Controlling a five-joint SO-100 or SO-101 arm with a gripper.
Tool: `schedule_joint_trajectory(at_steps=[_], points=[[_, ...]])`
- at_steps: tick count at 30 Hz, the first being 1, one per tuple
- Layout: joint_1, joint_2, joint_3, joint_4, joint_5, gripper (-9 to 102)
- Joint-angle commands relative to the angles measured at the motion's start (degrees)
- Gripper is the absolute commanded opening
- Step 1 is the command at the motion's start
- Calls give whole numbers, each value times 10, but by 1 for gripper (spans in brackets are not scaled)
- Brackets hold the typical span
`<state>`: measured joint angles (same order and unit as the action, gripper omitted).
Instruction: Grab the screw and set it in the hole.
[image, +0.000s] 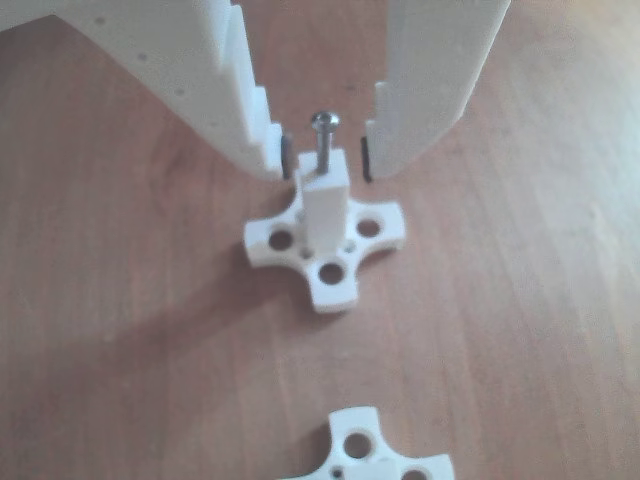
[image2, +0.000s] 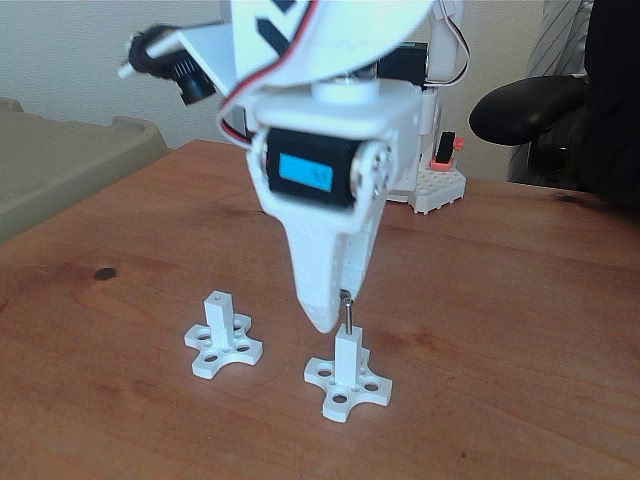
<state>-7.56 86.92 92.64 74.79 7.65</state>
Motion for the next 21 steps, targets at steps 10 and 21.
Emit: schedule_joint_trajectory(at_steps=[10,21], points=[[47,134,-6,22,-30,4],[57,290,156,-15,-58,-4]])
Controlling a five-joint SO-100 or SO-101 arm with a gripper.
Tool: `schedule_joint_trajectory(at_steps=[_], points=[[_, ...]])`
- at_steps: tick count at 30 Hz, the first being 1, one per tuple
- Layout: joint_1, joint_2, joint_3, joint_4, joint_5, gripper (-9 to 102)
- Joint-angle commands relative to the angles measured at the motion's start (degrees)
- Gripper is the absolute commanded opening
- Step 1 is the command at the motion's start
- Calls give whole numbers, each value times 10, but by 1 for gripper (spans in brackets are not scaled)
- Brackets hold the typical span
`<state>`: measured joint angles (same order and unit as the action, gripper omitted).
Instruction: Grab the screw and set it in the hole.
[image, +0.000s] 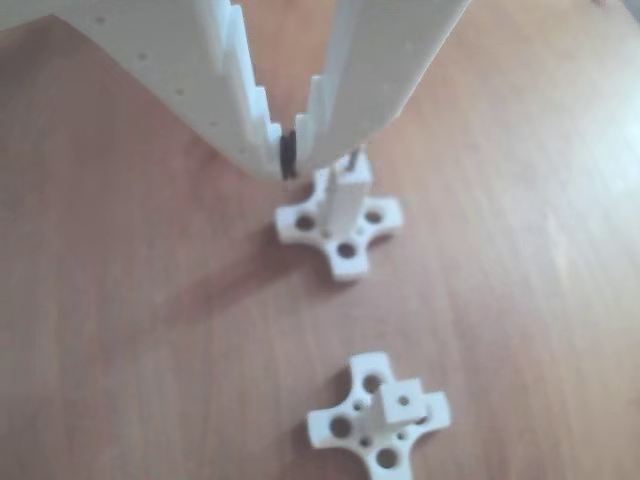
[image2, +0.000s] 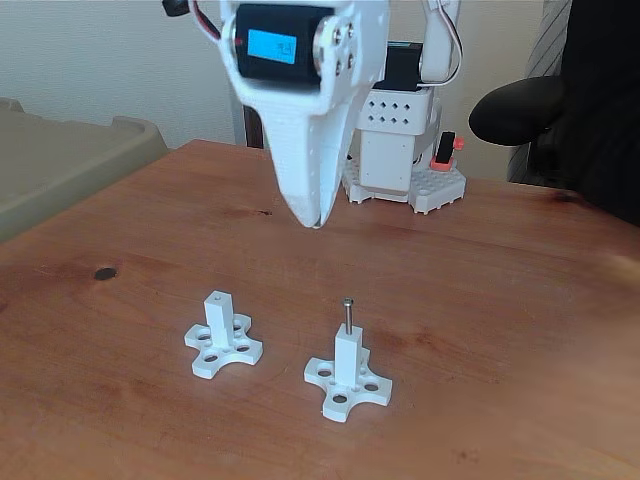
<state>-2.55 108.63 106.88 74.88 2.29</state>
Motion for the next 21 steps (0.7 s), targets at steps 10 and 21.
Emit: schedule_joint_trajectory(at_steps=[10,21], points=[[18,273,304,-135,-18,-4],[15,519,505,-152,-18,-4]])
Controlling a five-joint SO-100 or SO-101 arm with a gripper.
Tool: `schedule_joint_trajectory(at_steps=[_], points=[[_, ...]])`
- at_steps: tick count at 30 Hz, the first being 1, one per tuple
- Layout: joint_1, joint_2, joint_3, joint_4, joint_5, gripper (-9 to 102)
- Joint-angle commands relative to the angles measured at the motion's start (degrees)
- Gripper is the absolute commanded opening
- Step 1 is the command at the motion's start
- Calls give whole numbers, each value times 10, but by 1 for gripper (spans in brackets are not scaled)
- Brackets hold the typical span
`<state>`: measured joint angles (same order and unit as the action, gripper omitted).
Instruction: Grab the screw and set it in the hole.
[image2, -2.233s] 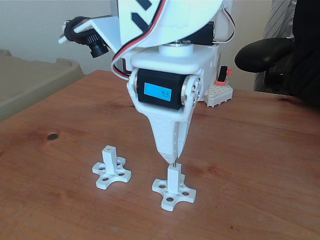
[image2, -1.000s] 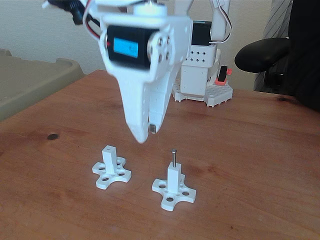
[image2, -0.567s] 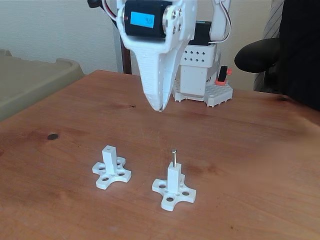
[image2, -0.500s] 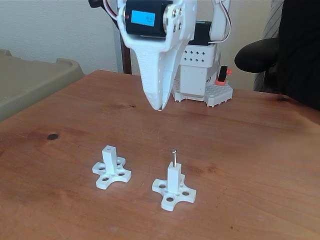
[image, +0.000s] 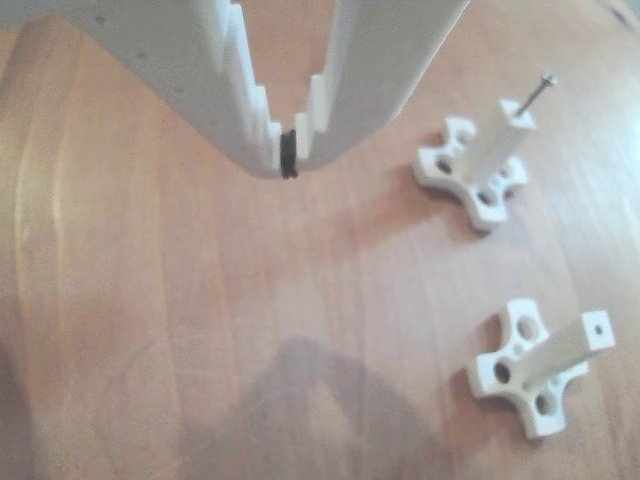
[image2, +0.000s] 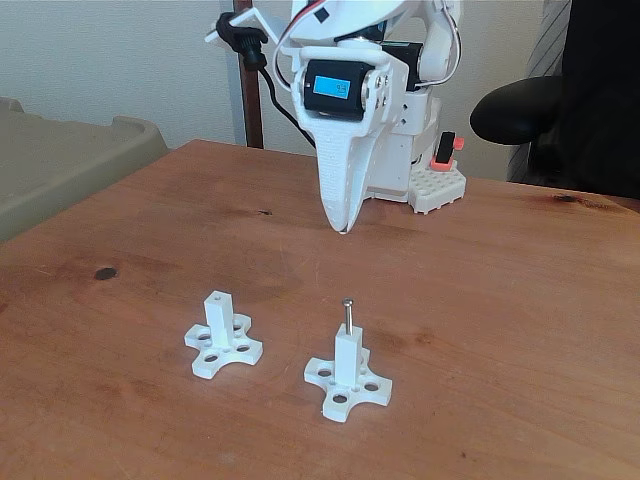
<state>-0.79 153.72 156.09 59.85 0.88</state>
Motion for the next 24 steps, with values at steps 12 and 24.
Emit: schedule_joint_trajectory(at_steps=[12,24], points=[[11,276,105,73,-9,-4],[20,424,152,149,-28,-4]])
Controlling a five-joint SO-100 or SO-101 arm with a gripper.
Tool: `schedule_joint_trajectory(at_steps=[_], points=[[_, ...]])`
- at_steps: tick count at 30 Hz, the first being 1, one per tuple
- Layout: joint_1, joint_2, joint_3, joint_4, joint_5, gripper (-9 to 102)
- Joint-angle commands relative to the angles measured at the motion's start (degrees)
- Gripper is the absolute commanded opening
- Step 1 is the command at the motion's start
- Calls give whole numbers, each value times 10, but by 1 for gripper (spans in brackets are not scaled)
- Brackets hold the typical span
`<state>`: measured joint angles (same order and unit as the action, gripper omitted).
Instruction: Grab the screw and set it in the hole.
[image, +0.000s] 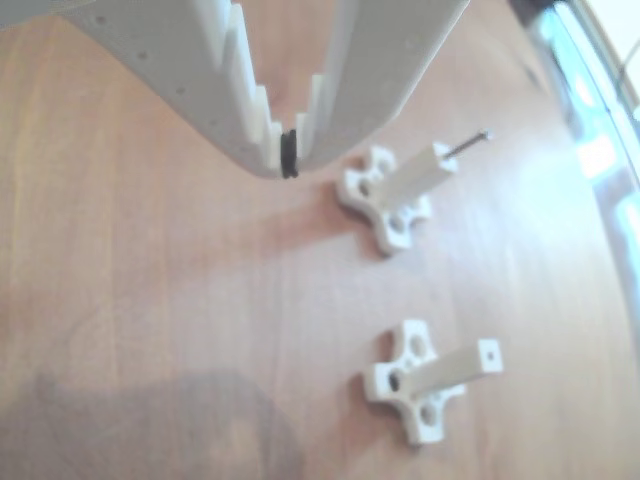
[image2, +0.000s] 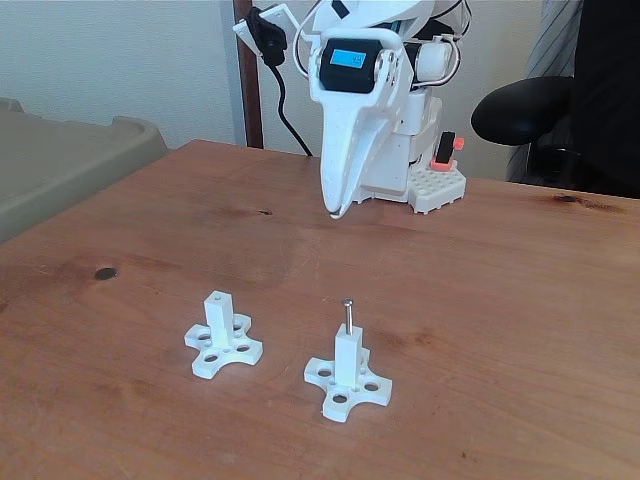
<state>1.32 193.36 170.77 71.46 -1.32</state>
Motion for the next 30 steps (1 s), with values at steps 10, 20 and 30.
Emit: schedule_joint_trajectory(at_steps=[10,20,30], points=[[1,52,10,41,-10,-4],[1,52,11,41,-11,-4],[1,52,11,41,-11,-4]])
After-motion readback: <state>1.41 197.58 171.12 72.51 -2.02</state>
